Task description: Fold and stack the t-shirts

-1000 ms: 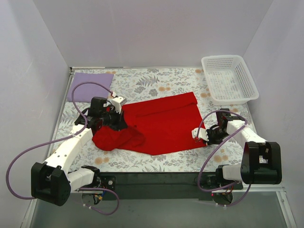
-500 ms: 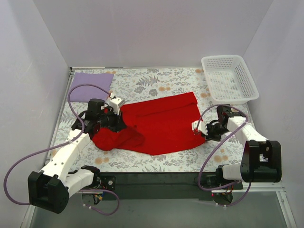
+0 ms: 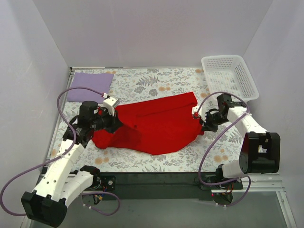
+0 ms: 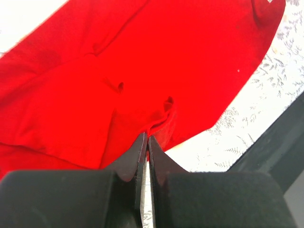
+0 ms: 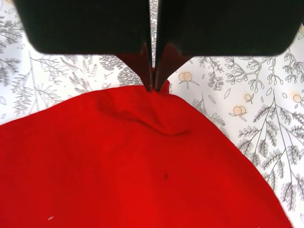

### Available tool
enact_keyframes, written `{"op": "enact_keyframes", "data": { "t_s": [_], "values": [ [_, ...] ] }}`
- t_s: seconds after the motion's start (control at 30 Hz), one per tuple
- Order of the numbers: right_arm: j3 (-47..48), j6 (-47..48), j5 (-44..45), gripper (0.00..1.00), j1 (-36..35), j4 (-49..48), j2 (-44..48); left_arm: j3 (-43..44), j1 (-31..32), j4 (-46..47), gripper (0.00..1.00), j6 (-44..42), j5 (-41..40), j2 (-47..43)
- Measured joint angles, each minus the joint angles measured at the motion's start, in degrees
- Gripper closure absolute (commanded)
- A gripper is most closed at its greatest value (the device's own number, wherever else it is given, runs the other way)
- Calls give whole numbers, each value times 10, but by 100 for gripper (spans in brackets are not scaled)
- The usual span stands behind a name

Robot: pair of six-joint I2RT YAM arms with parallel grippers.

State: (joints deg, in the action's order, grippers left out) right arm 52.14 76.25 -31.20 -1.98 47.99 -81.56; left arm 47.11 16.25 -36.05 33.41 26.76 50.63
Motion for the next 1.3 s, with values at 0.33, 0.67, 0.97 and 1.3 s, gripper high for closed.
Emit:
{"op": "enact_keyframes", "data": {
  "t_s": [0.33, 0.67, 0.97, 1.3],
  "values": [
    [51, -67, -4, 99, 9, -9, -39, 7, 0, -10, 100, -4, -51, -59],
    [62, -98, 16, 99, 11, -19, -76, 13, 0, -12, 100, -16, -165, -100],
    [104, -122, 23, 99, 12, -22, -96, 16, 0, 4, 100, -35, -207, -93],
    [164, -151, 24, 99, 12, -29, -150, 16, 0, 46, 100, -53, -238, -59]
  ]
}}
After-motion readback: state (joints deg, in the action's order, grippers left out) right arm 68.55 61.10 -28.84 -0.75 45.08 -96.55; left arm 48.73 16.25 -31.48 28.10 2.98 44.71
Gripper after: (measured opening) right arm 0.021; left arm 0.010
